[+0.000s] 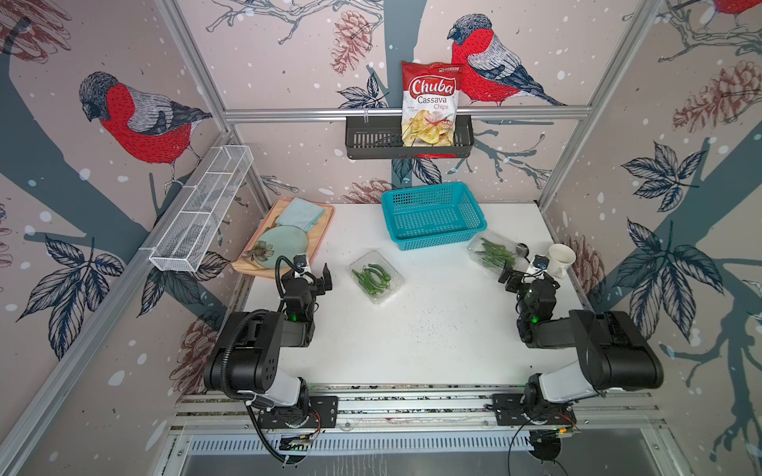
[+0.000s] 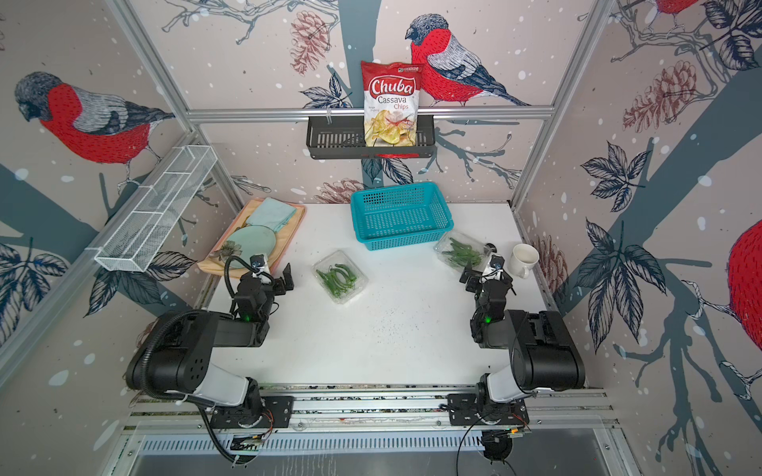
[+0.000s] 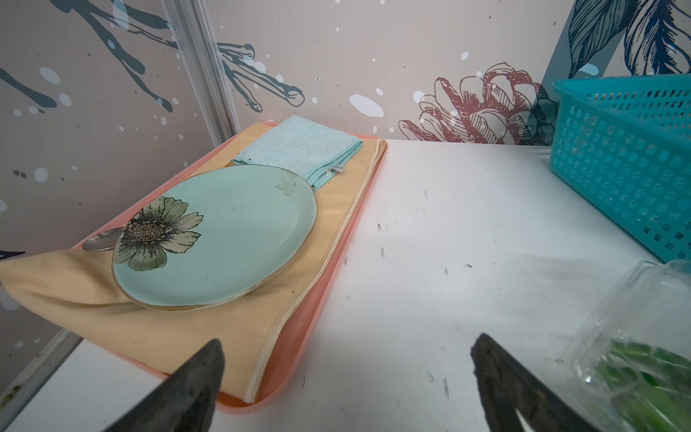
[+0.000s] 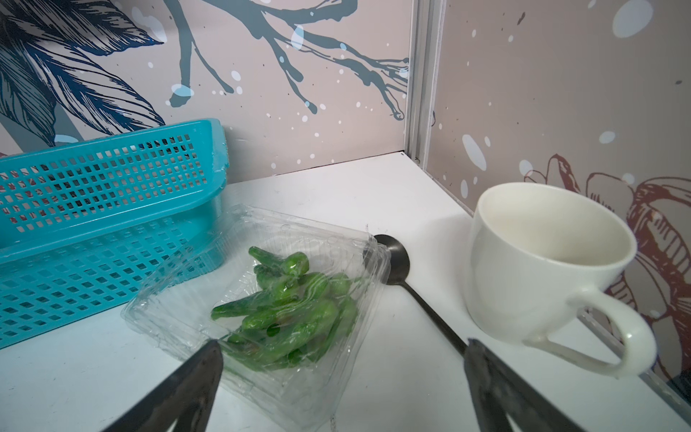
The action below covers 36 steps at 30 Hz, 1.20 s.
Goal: Take small green peppers out of containers
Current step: Adjust the packing box at the center of the board.
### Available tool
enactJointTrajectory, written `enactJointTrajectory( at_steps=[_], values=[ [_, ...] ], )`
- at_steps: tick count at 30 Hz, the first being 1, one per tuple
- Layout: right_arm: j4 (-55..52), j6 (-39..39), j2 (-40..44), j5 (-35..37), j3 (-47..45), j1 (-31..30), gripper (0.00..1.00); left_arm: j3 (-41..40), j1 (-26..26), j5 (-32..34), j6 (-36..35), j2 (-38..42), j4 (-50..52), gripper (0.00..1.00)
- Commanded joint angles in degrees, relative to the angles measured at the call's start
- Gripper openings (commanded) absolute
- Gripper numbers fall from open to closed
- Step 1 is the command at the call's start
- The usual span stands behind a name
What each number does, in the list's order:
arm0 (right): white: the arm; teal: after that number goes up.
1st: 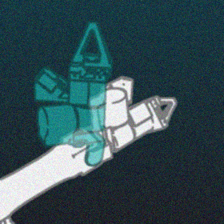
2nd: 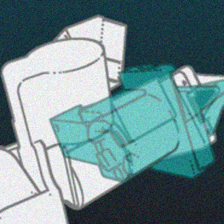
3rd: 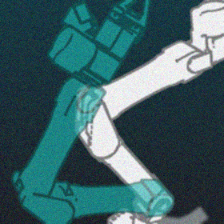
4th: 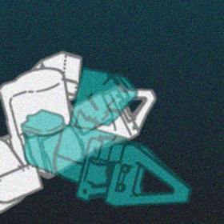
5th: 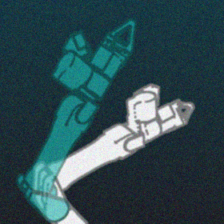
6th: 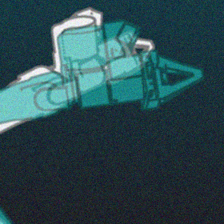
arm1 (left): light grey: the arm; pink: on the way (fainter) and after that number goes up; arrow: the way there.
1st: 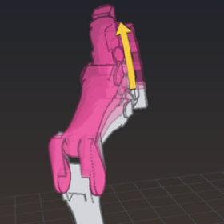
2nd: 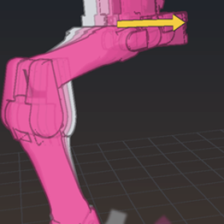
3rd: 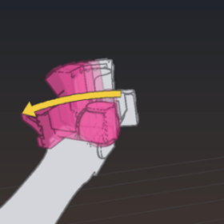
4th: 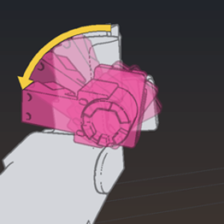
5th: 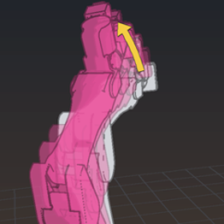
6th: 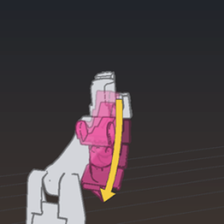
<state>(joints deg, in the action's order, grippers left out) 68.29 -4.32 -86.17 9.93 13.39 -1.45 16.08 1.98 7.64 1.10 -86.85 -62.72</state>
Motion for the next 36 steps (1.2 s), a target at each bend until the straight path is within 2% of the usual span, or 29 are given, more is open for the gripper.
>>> enactJointTrajectory(
  at_steps=[1,2,3,4,5,6,8,9,12,15,19,22,25,27,28,31,36],
  values=[
    [1.5,0.4,0.7,2.6,0.2,-0.8,1.0,0.1,0.1,1.6,0.0,0.5,-2.2,1.0],
    [-5.5,-0.1,2.1,7.5,2.9,-2.0,1.0,0.1,0.2,2.2,-0.1,0.7,-2.1,1.0],
    [-18.4,-3.5,4.2,13.0,8.4,-2.7,1.0,0.3,0.4,3.5,0.2,1.1,-1.6,1.0],
    [-36.5,-10.6,4.8,16.0,16.4,-2.2,1.0,1.2,0.3,4.9,0.5,1.8,0.2,1.0],
    [-48.4,-15.3,3.7,15.9,23.1,-1.4,0.99,2.7,0.7,8.3,0.4,2.7,3.4,1.0],
    [-54.9,-18.1,2.7,15.4,26.9,-1.5,0.99,6.1,1.3,13.2,1.9,3.3,9.5,1.0],
    [-61.3,-21.5,2.4,11.2,30.5,-2.9,0.99,19.5,1.4,22.6,10.8,2.5,35.4,0.98],
    [-62.0,-22.2,3.1,9.9,30.9,-4.4,0.99,24.6,1.4,23.9,12.4,1.3,42.7,0.97],
    [-63.3,-22.9,7.3,11.4,31.2,-11.3,1.0,35.6,1.4,21.6,17.5,-0.4,60.1,0.97],
    [-66.2,-23.8,10.0,7.6,32.4,-16.7,1.0,42.5,1.6,13.2,22.4,-0.2,70.6,0.96],
    [-65.3,-24.5,10.4,-7.5,32.3,-21.4,0.99,45.9,2.8,-5.4,24.6,0.5,72.1,0.96],
    [-60.8,-26.3,10.4,-14.3,29.6,-25.1,0.99,51.3,5.0,-15.9,23.7,-4.7,76.1,0.94],
    [-55.8,-26.9,8.7,-22.2,28.0,-27.5,0.99,56.1,5.3,-31.2,23.0,-11.6,78.2,0.88],
    [-54.6,-27.6,6.4,-26.2,28.3,-28.6,1.0,58.1,5.8,-39.0,24.0,-15.0,78.0,0.87],
    [-53.9,-28.7,5.2,-28.3,28.3,-28.8,0.99,59.1,6.3,-40.8,24.1,-16.2,78.3,0.87],
    [-49.0,-33.5,3.3,-33.6,26.6,-29.8,0.99,61.7,7.9,-40.5,21.7,-18.4,79.8,0.88],
    [-47.5,-36.6,0.4,-34.6,26.0,-34.5,0.99,61.7,8.5,-42.2,20.6,-21.6,80.7,0.9]
  ],
)
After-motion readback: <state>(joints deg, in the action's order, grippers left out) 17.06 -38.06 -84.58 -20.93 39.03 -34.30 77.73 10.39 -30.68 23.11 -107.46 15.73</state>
